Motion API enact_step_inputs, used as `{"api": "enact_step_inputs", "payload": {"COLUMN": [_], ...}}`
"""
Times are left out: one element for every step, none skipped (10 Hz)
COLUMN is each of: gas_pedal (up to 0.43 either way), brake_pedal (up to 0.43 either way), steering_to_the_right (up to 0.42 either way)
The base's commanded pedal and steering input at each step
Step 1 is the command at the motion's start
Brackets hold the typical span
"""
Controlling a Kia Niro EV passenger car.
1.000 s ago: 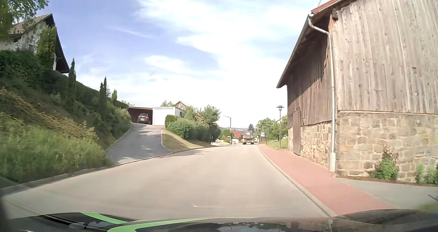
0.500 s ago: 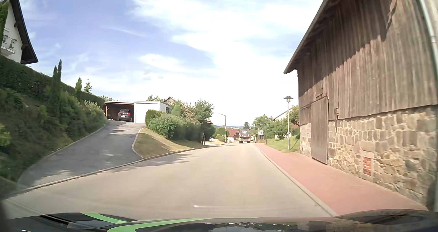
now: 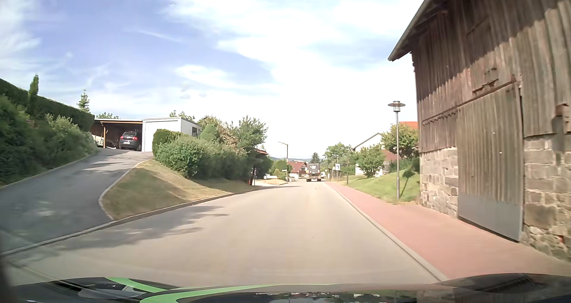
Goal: Follow the waypoints while adhering to traffic rules and regulations
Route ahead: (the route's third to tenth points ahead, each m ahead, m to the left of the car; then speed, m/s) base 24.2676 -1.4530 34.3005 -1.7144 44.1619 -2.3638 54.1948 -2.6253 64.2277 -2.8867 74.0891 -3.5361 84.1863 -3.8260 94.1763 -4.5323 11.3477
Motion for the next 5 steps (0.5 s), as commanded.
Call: {"api": "enact_step_inputs", "payload": {"gas_pedal": [0.079,0.079,0.079,0.079,0.079], "brake_pedal": [0.0,0.0,0.0,0.0,0.0], "steering_to_the_right": [0.015,0.015,0.014,0.015,0.015]}}
